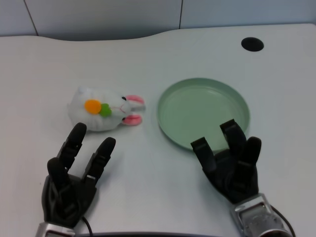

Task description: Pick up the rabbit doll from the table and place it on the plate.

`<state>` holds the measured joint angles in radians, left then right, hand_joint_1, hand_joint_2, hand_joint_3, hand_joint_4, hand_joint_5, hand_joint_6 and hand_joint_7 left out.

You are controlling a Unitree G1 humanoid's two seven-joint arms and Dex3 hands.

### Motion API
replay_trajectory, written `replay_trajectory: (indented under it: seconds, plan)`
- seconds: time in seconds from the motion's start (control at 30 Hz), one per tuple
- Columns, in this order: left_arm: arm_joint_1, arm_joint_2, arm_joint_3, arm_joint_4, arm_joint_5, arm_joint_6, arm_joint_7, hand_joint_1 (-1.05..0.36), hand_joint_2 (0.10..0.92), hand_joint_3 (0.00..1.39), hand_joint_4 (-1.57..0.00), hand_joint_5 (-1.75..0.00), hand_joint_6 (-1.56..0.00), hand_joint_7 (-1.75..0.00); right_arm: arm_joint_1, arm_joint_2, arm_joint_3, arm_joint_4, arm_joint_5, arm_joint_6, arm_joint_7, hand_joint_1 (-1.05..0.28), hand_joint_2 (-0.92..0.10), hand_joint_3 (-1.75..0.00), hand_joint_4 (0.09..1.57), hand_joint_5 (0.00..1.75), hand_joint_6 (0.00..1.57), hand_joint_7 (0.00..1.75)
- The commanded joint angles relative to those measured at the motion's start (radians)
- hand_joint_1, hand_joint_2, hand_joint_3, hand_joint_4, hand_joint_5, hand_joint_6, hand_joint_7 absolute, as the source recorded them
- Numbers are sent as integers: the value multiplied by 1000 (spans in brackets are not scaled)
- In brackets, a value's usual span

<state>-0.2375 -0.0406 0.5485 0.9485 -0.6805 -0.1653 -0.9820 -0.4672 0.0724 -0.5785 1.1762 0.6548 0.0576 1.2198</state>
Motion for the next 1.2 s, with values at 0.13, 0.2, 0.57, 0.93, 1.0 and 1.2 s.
replay_trajectory:
  seconds: [0.13,0.2,0.57,0.93,1.0,1.2]
  plan:
    - [95,7,13,40,11,14,36,-747,921,345,-530,-517,-616,-19,62,9,-4,12,-1,10,-19,-491,-856,-3,964,1746,802,1746]
    - [94,7,12,40,12,15,34,-747,921,344,-529,-518,-616,-18,61,10,-8,14,3,10,-11,-488,-862,-6,962,1746,803,1746]
    - [84,9,10,35,16,15,54,-738,921,356,-496,-540,-573,0,50,7,-3,23,0,14,-2,-486,-876,-11,980,1746,816,1746]
    - [82,16,12,41,11,29,44,-727,921,349,-481,-568,-570,-7,57,24,-14,13,10,1,-26,-476,-855,-17,988,1746,822,1701]
    - [80,16,12,43,12,27,45,-724,921,350,-480,-574,-574,-9,55,19,-8,15,4,-8,-22,-482,-865,-20,983,1746,809,1737]
    - [72,17,3,43,35,-39,43,-718,921,354,-473,-591,-573,-9,47,12,-2,20,-2,-18,-31,-508,-874,-23,982,1746,821,1746]
